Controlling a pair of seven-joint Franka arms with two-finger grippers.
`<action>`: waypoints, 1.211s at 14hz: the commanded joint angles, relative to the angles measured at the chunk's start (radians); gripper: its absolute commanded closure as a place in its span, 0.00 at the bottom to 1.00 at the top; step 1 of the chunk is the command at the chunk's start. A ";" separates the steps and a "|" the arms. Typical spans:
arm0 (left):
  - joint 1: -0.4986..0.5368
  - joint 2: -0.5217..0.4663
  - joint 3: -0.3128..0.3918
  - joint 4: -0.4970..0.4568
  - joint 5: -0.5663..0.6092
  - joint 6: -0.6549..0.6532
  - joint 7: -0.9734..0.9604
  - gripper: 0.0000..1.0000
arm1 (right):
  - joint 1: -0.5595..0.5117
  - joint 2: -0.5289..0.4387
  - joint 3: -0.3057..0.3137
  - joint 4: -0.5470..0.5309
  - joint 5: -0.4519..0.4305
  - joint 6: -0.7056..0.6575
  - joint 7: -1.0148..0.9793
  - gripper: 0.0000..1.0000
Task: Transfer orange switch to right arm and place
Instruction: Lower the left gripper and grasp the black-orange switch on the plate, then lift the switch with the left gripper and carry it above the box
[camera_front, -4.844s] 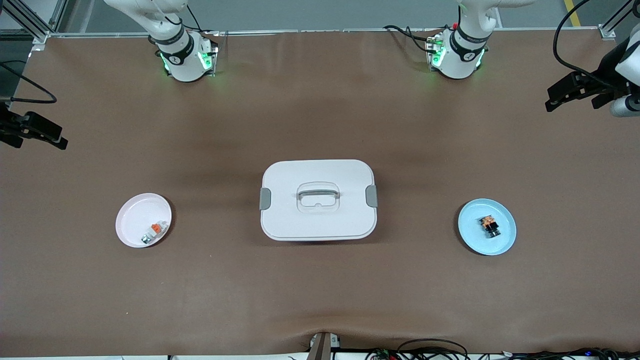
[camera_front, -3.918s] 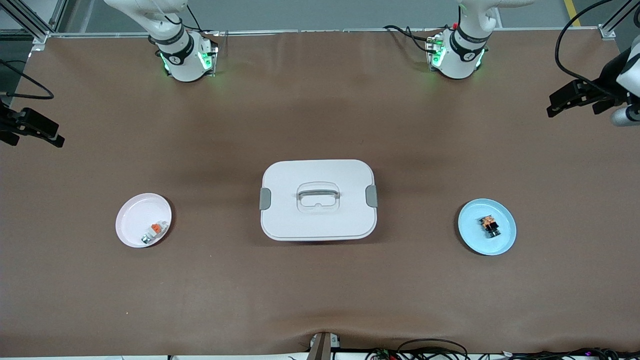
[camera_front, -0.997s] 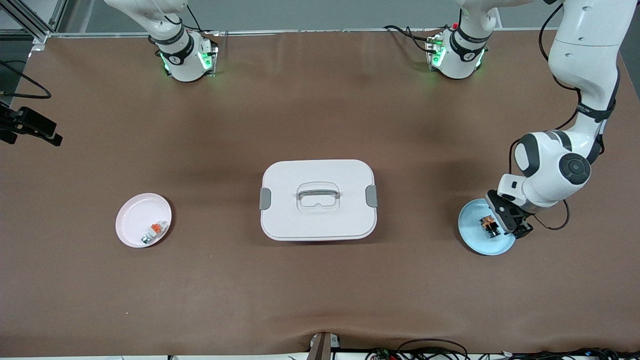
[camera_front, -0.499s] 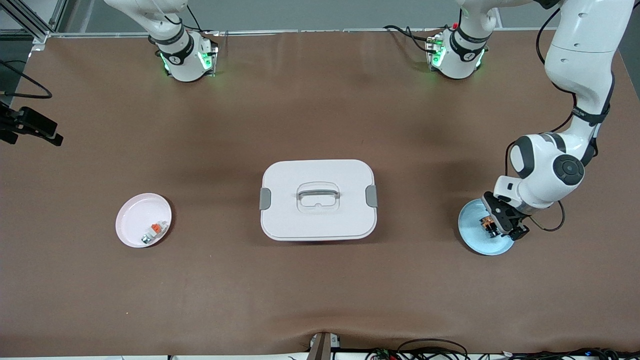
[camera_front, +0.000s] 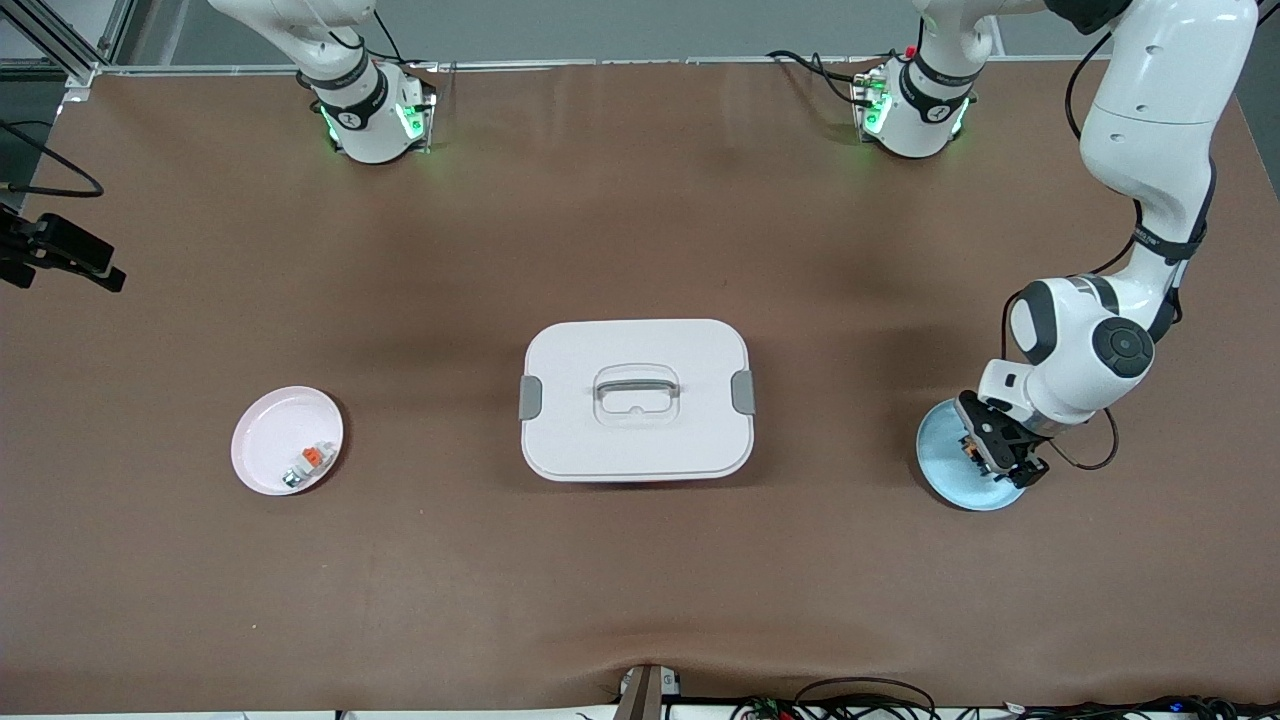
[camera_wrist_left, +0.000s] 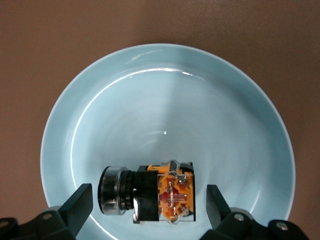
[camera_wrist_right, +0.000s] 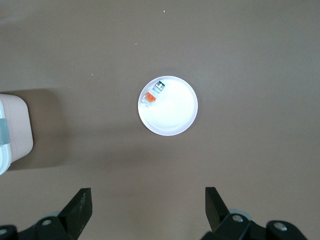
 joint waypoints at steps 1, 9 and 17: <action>-0.004 0.022 -0.002 0.013 -0.013 0.025 0.013 0.00 | -0.009 -0.005 0.004 -0.002 -0.006 -0.008 -0.008 0.00; -0.005 -0.027 -0.008 0.007 -0.013 0.033 0.033 1.00 | -0.005 -0.005 0.004 -0.004 -0.006 -0.008 -0.006 0.00; -0.005 -0.150 -0.168 0.249 -0.015 -0.497 -0.120 1.00 | -0.005 -0.005 0.004 -0.002 -0.006 -0.007 -0.008 0.00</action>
